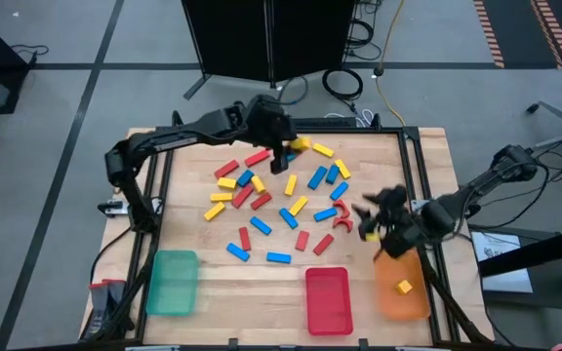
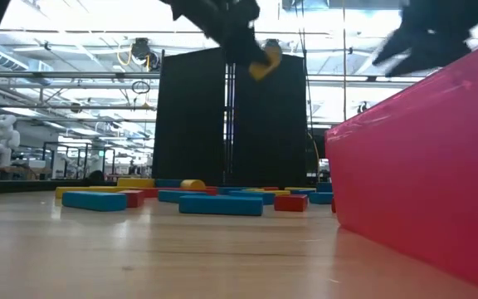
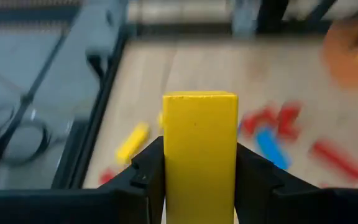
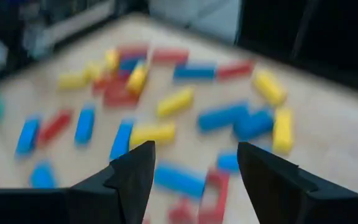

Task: Sort blocks
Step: Put the yellow block into the orange bin

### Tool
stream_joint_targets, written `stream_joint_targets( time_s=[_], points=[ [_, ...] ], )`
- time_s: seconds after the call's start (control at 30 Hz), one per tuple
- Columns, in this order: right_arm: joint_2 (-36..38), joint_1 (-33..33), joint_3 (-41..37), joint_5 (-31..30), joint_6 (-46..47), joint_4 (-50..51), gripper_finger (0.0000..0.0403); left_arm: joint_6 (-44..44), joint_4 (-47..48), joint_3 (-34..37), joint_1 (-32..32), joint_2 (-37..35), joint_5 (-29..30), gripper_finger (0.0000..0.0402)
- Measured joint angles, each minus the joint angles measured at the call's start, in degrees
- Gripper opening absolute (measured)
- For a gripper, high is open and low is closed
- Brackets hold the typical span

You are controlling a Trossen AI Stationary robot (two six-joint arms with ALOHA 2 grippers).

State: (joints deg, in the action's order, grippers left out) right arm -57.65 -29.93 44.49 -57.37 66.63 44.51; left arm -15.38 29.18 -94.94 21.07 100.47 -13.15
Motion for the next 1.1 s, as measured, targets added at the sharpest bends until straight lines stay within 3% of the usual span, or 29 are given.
stream_joint_targets(
  time_s=[0.13,0.23,0.3,0.4,0.53,0.73,0.93,1.1],
  points=[
    [4.83,7.09,0.0,0.14,-23.63,-18.35,0.0224,0.11,-3.71,0.04,-1.75,-1.7,-1.38,0.0135],
    [7.78,11.58,0.52,6.82,-44.18,-33.39,0.0224,0.06,-2.69,0.04,-2.85,-1.97,-1.42,0.0135],
    [8.32,13.5,3.27,10.22,-52.91,-37.01,0.0224,0.05,-0.53,0.12,-3.45,-1.84,-1.13,0.0135],
    [7.19,15.27,9.02,10.94,-61.36,-32.13,0.0224,-0.37,0.41,0.13,-4.49,-1.51,-0.13,0.0135],
    [1.97,18.04,17.85,11.56,-65.46,-17.4,0.0224,-0.33,0.53,0.13,-5.76,-1.44,-0.1,0.0135],
    [-10.41,22.76,29.0,15.53,-62.43,-1.21,0.0255,-0.07,0.59,0.13,-6.93,-1.43,1.73,0.0135],
    [-20.11,25.92,36.83,22.49,-64.3,1.37,0.0304,-0.14,2.16,0.13,-7.26,-1.43,2.71,0.0135],
    [-23.11,27.48,39.5,25.38,-67.21,2.75,0.0314,-0.22,3.36,0.13,-7.35,-1.41,3.15,0.0135]
  ],
)
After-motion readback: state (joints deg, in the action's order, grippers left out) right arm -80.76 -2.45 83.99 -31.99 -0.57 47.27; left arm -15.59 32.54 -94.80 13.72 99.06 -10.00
